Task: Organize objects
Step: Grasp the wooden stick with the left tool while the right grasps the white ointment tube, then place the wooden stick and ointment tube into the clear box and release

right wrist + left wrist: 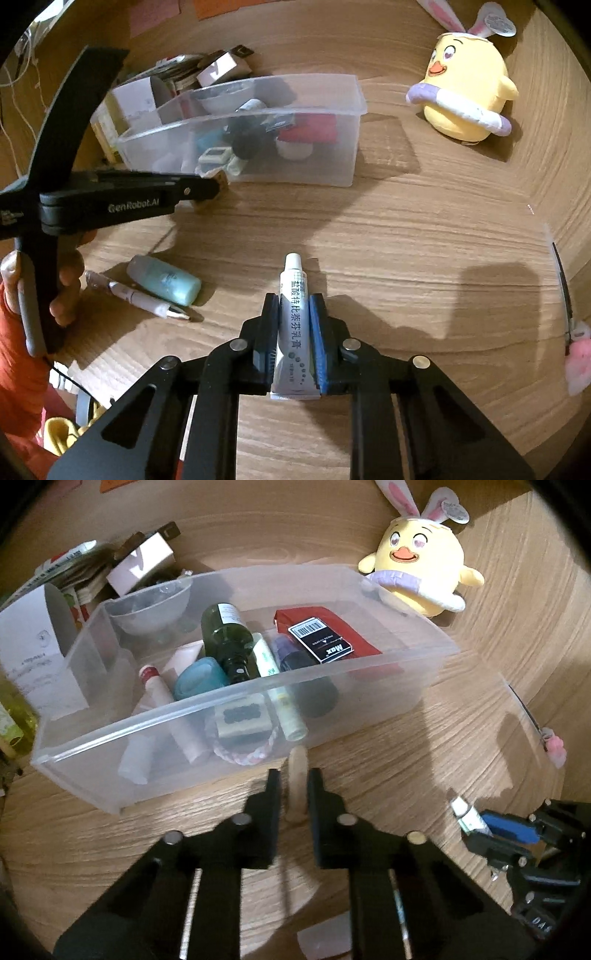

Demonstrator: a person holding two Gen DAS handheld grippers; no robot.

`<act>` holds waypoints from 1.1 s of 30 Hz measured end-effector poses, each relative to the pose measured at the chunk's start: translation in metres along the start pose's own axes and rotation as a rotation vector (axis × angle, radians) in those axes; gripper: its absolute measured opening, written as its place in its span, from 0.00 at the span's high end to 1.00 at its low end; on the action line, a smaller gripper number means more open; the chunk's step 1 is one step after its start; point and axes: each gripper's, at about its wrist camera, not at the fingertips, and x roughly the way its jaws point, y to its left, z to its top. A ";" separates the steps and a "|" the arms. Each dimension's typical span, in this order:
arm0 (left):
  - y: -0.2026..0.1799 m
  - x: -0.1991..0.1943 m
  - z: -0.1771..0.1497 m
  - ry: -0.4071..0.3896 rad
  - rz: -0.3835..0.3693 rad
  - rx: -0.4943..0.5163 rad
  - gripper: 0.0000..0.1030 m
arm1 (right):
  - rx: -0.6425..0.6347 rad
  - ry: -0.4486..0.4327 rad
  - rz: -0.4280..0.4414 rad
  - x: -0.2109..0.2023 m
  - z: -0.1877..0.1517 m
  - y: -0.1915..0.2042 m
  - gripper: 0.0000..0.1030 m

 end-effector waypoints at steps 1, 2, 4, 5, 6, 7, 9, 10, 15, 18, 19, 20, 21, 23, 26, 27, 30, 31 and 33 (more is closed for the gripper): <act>0.001 0.000 -0.001 -0.002 -0.002 -0.001 0.90 | 0.007 -0.007 0.007 -0.001 0.002 -0.002 0.85; 0.002 0.000 -0.001 -0.005 0.001 0.000 0.90 | 0.011 -0.016 0.010 -0.003 0.005 -0.005 0.85; 0.001 -0.003 -0.002 -0.011 0.001 -0.004 0.90 | 0.014 -0.043 0.006 -0.008 0.011 -0.008 0.85; 0.000 -0.005 -0.003 -0.015 0.000 -0.006 0.90 | 0.014 -0.052 0.006 -0.009 0.014 -0.008 0.85; 0.000 -0.008 -0.003 -0.021 -0.003 -0.008 0.90 | 0.013 -0.069 0.007 -0.013 0.019 -0.009 0.85; -0.001 -0.011 -0.004 -0.028 -0.004 -0.010 0.90 | 0.011 -0.084 0.007 -0.016 0.023 -0.010 0.85; -0.003 -0.019 -0.005 -0.045 -0.006 -0.014 0.90 | 0.006 -0.107 0.006 -0.020 0.031 -0.011 0.85; -0.004 -0.024 -0.006 -0.054 -0.007 -0.016 0.90 | 0.002 -0.126 0.005 -0.024 0.037 -0.012 0.85; -0.007 -0.052 -0.006 -0.113 -0.005 -0.014 0.90 | -0.013 -0.193 0.008 -0.034 0.062 -0.012 0.85; -0.008 -0.069 -0.002 -0.158 -0.001 -0.013 0.90 | -0.025 -0.227 0.007 -0.037 0.075 -0.010 0.85; -0.008 -0.074 0.001 -0.173 0.001 -0.014 0.90 | -0.029 -0.239 0.009 -0.038 0.081 -0.009 0.85; -0.008 -0.080 0.003 -0.188 0.003 -0.015 0.90 | -0.034 -0.248 0.013 -0.038 0.087 -0.009 0.85; -0.008 -0.083 0.006 -0.200 0.007 -0.017 0.90 | -0.038 -0.257 0.018 -0.037 0.092 -0.008 0.85; -0.006 -0.088 0.014 -0.221 0.014 -0.026 0.90 | -0.049 -0.274 0.025 -0.037 0.102 -0.004 0.85; -0.001 -0.092 0.026 -0.239 0.014 -0.044 0.90 | -0.066 -0.295 0.034 -0.033 0.118 0.002 0.85; 0.001 -0.091 0.029 -0.241 0.017 -0.048 0.90 | -0.072 -0.300 0.035 -0.031 0.124 0.004 0.85; 0.004 -0.088 0.042 -0.242 0.025 -0.060 0.90 | -0.080 -0.299 0.053 -0.023 0.137 0.009 0.85; 0.005 -0.085 0.046 -0.240 0.025 -0.063 0.90 | -0.081 -0.293 0.061 -0.018 0.143 0.011 0.85; 0.007 -0.078 0.052 -0.235 0.034 -0.065 0.90 | -0.088 -0.282 0.067 -0.010 0.149 0.014 0.85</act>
